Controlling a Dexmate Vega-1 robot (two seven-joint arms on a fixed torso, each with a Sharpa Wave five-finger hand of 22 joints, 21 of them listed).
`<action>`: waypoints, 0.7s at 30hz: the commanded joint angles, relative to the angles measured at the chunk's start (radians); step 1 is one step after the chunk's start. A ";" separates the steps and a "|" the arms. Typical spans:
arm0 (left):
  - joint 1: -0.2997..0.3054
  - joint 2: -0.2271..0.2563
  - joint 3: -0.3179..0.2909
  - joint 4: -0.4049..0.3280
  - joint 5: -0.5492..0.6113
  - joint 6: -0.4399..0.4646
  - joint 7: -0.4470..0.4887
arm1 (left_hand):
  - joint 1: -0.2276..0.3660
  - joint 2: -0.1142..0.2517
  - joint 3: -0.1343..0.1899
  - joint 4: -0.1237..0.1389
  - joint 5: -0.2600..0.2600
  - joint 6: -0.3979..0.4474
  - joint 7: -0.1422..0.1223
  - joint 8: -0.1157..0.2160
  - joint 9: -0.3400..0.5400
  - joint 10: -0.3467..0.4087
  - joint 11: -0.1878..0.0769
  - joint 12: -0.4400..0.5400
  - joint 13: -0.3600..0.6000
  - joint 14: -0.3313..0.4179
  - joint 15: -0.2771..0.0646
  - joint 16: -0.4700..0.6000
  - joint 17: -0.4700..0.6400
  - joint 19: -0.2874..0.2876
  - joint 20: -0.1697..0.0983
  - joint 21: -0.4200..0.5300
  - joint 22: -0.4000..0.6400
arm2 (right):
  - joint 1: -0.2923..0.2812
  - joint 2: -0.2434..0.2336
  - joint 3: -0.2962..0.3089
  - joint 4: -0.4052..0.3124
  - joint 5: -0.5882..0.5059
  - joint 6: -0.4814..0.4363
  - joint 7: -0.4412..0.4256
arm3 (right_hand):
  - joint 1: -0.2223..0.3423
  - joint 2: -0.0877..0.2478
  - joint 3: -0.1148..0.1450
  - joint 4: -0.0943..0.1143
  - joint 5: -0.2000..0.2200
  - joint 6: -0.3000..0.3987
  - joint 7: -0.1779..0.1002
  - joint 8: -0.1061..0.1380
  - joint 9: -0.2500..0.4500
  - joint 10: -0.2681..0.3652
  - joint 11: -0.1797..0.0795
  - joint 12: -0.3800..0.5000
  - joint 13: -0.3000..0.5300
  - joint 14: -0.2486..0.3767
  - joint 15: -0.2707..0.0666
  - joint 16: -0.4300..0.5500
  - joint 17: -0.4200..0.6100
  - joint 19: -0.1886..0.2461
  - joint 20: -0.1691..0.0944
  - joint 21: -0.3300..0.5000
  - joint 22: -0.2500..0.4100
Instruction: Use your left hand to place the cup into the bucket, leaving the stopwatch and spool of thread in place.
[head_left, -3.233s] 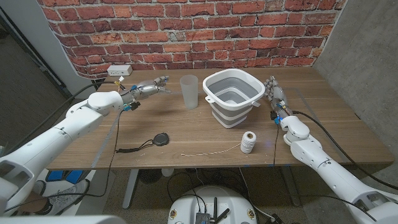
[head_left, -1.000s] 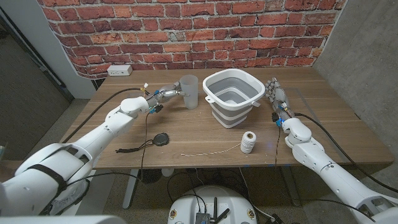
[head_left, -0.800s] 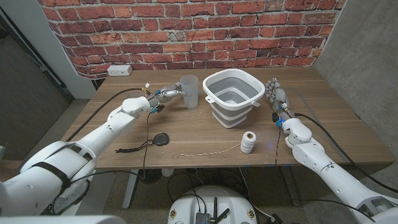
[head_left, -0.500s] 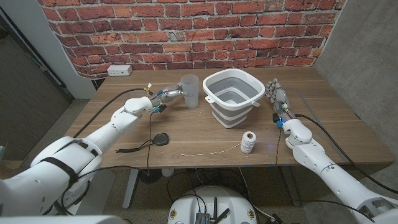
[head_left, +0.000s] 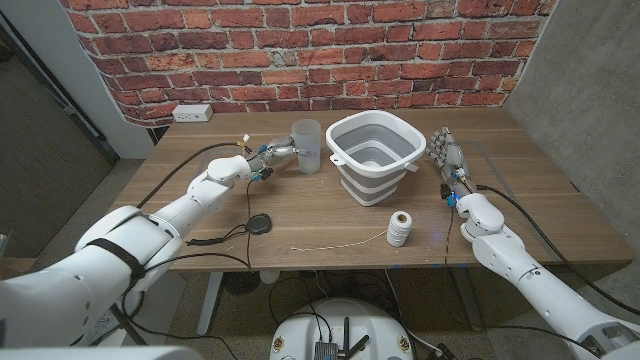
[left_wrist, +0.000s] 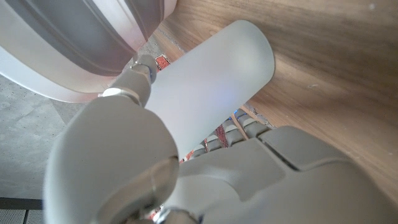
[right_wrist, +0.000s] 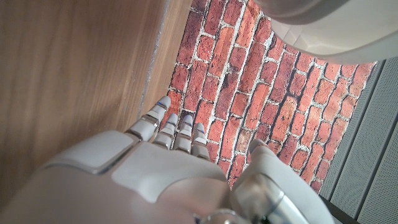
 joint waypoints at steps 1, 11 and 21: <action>0.061 0.025 -0.011 -0.107 0.022 0.007 0.118 | 0.038 0.006 -0.017 0.002 0.010 0.057 -0.020 0.033 0.007 0.058 -0.025 0.015 0.012 0.071 -0.142 0.015 0.006 0.038 -0.102 0.006 0.003 | -0.011 -0.003 0.006 -0.006 0.002 0.007 -0.001 | -0.008 0.047 0.009 0.002 0.005 0.000 -0.007 0.002 0.005 0.006 -0.004 0.007 0.002 0.005 0.008 0.007 -0.001 0.005 0.009 0.007 0.005; 0.121 0.053 -0.030 -0.209 0.036 0.028 0.224 | 0.107 0.044 -0.065 0.008 0.020 0.198 -0.049 0.114 0.014 0.204 -0.063 0.055 0.044 0.181 -0.183 0.037 0.022 0.096 -0.136 0.002 0.003 | -0.009 -0.006 0.007 -0.007 0.005 0.006 0.005 | -0.010 0.047 0.010 0.002 0.005 -0.001 -0.008 0.001 0.005 0.006 -0.005 0.007 0.002 0.005 0.007 0.008 -0.002 0.006 0.012 0.008 0.005; 0.148 0.039 -0.049 -0.216 0.030 0.014 0.290 | 0.172 0.093 -0.123 0.010 0.032 0.301 -0.058 0.190 0.019 0.343 -0.072 0.103 0.090 0.301 -0.192 0.100 0.064 0.163 -0.152 0.004 0.003 | 0.002 -0.010 0.008 -0.002 0.005 0.000 0.011 | -0.011 0.047 0.009 0.000 0.004 0.001 -0.007 0.002 0.005 0.006 -0.005 0.007 0.002 0.006 0.007 0.011 -0.002 0.007 0.015 0.008 0.005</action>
